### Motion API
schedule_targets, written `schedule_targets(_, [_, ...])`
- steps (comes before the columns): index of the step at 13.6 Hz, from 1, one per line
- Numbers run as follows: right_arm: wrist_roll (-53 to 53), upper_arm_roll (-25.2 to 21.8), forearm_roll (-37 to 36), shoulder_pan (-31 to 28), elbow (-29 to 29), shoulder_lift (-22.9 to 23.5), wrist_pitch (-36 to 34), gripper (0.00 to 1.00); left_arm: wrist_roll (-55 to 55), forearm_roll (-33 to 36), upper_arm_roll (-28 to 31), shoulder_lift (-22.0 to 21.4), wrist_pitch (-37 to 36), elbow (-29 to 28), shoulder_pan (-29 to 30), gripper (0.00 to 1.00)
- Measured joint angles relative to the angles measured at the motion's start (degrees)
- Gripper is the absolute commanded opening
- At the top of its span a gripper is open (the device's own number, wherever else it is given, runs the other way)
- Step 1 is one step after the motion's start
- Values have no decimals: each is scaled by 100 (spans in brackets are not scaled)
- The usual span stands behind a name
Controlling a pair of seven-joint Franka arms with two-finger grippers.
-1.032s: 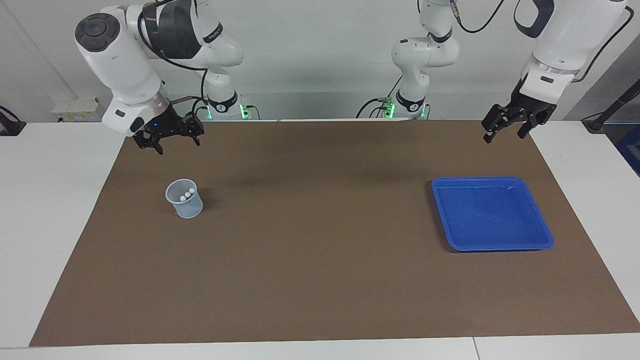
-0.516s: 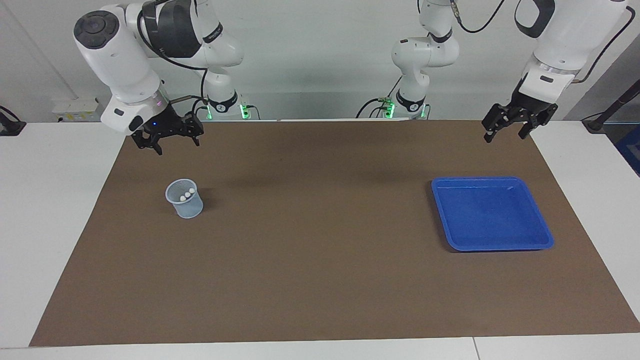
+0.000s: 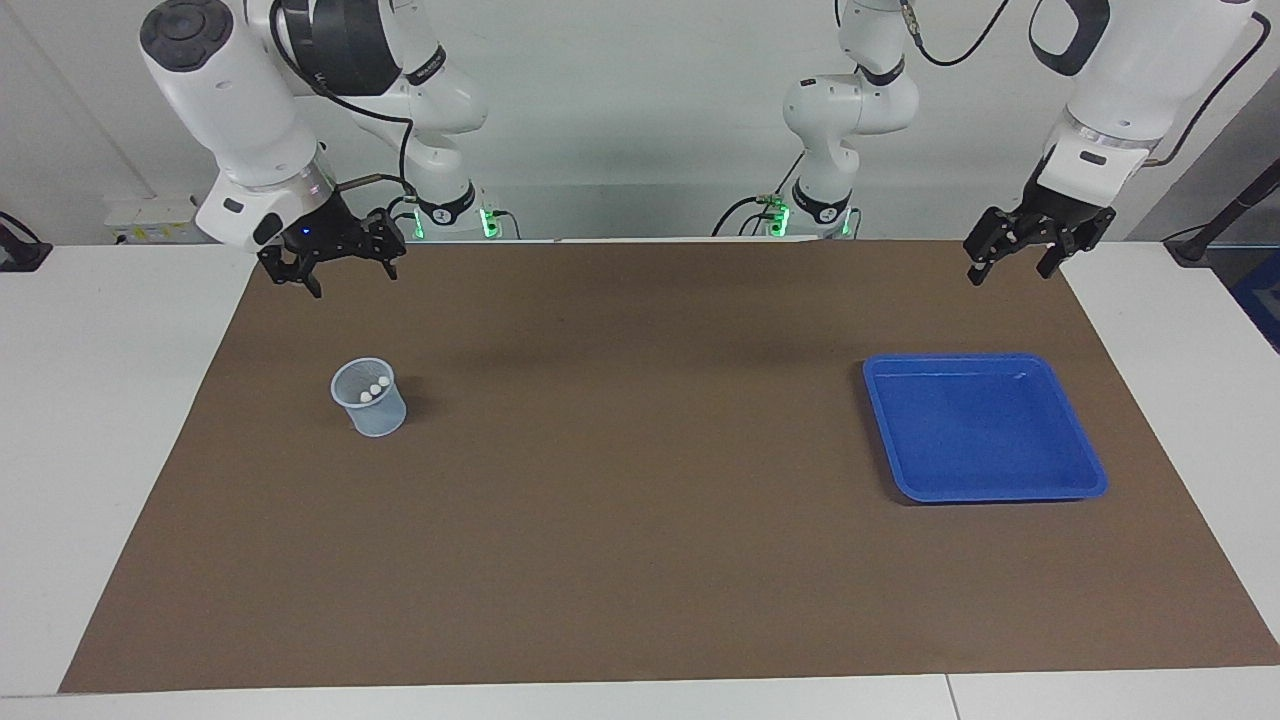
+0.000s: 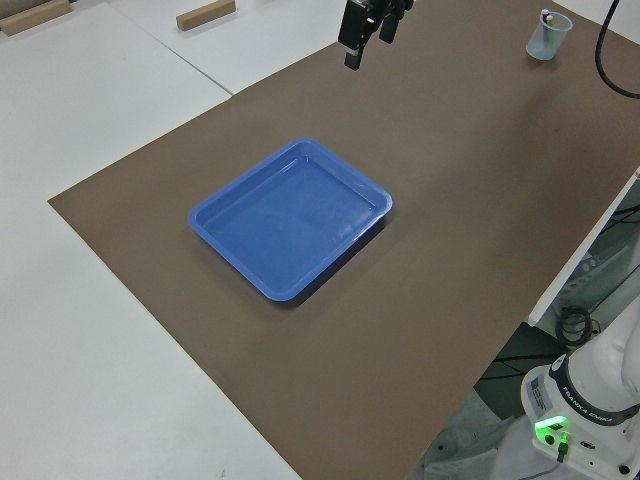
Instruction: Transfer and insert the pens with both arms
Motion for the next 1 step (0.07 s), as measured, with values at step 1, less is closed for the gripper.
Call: schedule_targets(1, [0, -1, 0, 0, 0, 0, -2, 100, 0, 0, 1, 0, 0, 0, 0, 100])
